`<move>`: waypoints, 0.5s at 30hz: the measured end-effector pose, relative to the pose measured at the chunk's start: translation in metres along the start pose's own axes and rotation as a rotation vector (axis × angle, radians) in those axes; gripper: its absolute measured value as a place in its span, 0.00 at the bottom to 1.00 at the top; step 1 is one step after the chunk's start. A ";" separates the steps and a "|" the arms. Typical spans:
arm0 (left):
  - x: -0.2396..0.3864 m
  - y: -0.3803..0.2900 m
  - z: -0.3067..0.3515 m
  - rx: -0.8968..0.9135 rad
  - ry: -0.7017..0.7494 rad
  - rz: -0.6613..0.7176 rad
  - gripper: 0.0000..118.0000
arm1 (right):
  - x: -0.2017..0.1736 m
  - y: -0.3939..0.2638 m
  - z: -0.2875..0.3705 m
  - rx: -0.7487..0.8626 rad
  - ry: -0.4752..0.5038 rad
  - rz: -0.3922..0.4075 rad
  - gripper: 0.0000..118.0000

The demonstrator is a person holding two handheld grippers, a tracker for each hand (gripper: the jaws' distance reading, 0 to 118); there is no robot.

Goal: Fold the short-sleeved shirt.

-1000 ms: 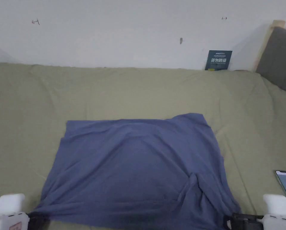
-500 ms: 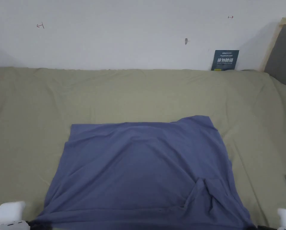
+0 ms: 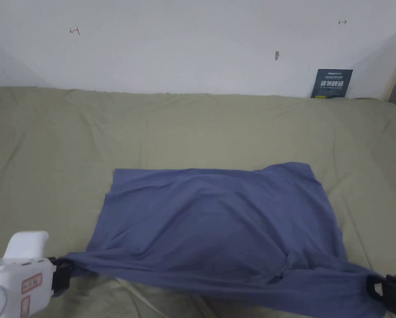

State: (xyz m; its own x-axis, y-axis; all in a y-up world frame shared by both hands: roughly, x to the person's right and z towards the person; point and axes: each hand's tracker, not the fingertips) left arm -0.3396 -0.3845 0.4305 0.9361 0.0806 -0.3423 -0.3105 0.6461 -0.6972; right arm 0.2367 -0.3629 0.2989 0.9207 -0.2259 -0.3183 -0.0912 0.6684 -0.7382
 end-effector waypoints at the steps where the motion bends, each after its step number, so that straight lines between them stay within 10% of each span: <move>1: 0.001 0.008 -0.004 0.000 0.000 -0.008 0.00 | -0.002 0.010 -0.004 0.005 -0.001 0.007 0.04; 15: 0.020 0.096 -0.119 -0.107 0.023 -0.035 0.00 | 0.008 0.110 -0.142 -0.120 -0.104 0.014 0.04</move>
State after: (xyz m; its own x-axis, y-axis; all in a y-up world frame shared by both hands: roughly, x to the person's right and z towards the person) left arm -0.3700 -0.4113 0.2818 0.9430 0.0412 -0.3303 -0.2949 0.5637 -0.7715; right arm 0.1799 -0.3916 0.1304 0.9527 -0.1387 -0.2705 -0.1433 0.5798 -0.8020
